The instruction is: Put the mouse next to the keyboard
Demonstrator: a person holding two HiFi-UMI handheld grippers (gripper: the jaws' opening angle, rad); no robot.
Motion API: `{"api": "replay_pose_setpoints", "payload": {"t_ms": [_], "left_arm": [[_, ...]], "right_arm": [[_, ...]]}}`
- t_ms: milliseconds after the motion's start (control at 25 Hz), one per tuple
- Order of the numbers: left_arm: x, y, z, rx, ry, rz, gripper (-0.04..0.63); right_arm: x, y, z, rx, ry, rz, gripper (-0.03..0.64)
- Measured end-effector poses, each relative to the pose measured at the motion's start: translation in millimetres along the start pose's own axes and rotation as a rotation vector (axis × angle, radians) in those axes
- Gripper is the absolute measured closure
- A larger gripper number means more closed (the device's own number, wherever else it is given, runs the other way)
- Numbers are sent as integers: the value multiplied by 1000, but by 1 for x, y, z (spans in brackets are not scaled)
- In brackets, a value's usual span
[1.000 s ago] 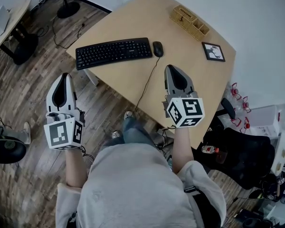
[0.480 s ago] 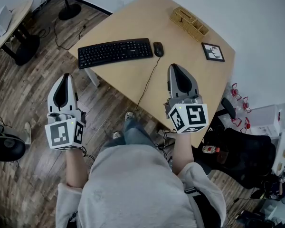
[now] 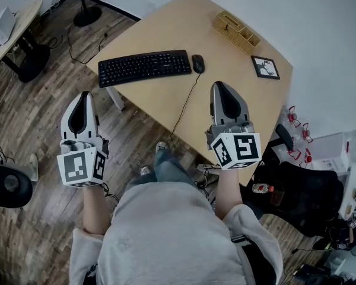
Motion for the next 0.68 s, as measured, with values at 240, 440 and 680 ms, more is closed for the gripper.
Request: {"api": "replay_pose_setpoints", "payload": {"t_ms": [240, 440, 680], "left_arm": [[-2, 1, -2, 0, -4, -5, 577], [-2, 2, -7, 2, -15, -6, 577], [-2, 6, -11, 9, -28, -11, 577]], "right_arm": [[-6, -1, -1, -8, -8, 3, 601], [-11, -4, -3, -23, -15, 15, 601], [-14, -6, -6, -22, -24, 27, 601]]}}
Point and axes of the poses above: the fingertips, and each gripper's own axes: x backward along the fingers, z to its right, y out of its underside, the point moved 7 cm from there along x, backward along the fingers, and after that the axes turned 2 degrees about -z, right-handed, at the moved point
